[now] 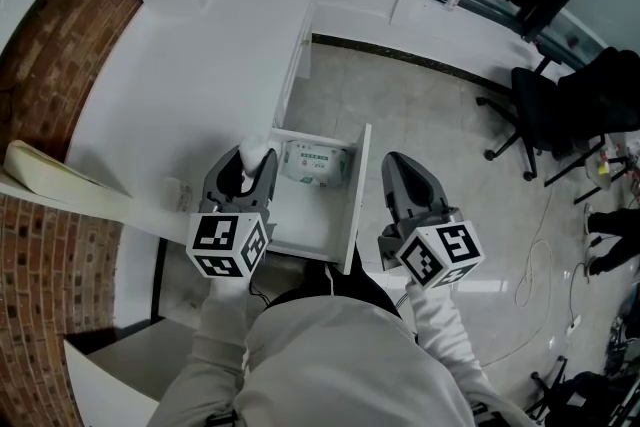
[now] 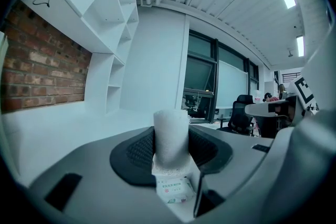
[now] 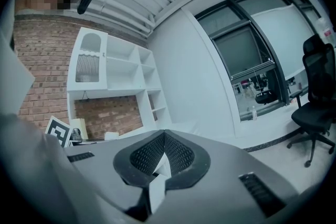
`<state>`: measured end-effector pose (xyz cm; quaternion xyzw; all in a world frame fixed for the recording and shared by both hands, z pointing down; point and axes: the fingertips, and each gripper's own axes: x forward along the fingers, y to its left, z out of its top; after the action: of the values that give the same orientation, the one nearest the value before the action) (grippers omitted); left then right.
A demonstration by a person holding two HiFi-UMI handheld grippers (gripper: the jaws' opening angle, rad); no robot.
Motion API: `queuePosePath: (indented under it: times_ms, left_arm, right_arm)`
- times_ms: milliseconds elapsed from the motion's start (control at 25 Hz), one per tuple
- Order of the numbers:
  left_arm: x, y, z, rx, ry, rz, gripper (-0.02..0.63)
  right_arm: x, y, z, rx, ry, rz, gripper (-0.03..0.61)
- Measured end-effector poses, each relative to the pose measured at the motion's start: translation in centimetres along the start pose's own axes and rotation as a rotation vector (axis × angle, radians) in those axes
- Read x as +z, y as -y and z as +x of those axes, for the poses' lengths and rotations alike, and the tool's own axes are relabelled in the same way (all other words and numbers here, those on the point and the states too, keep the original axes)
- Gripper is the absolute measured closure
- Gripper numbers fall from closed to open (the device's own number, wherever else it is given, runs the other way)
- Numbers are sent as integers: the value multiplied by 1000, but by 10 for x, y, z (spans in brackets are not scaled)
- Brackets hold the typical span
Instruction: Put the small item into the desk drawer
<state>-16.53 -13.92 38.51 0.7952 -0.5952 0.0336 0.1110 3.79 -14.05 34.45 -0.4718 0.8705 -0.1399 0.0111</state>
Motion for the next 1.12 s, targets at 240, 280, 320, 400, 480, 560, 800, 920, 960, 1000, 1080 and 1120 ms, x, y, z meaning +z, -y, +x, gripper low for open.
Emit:
queuePosePath:
  times_ms: [240,280,320,400,480,560,800,920,960,1000,1080,1120]
  left_arm:
    - [6,2,15,-3,3,2,425]
    - [6,3,17,-5,2,8,425]
    - [7,3,19,-7,0,14,425]
    - [7,4,24,-9,-5,22,425]
    - [6,3,28,-9,-8,23,425]
    - [6,4,32,-9,-12,24,425]
    - [1,6,45,-15,-29,26,425]
    - [-4,9,54,-23,-43,34,425]
    - [-6,10,57,-29,-51,38,425]
    - [-10,11,60,-34,-61,42,425]
    - [-20,13,65,-45,-84,46,425]
    - [-25,14,68,-50,-97,47,425]
  right_arm:
    - [8,12,7,-7,16,4,551]
    - [10,13,7,-7,18,4,551]
    - [11,14,8,-7,20,4,551]
    - [10,17,9,-9,21,8,551]
    - [10,19,11,-9,21,11,551]
    - [11,21,13,-5,21,9,551]
    - [12,30,16,-10,16,15,551]
    - [10,35,16,-16,16,24,551]
    - [10,35,17,-15,15,26,551]
    - [10,35,18,-13,13,27,551]
    - [8,34,20,-11,9,28,551]
    - [7,34,21,-10,7,28,551]
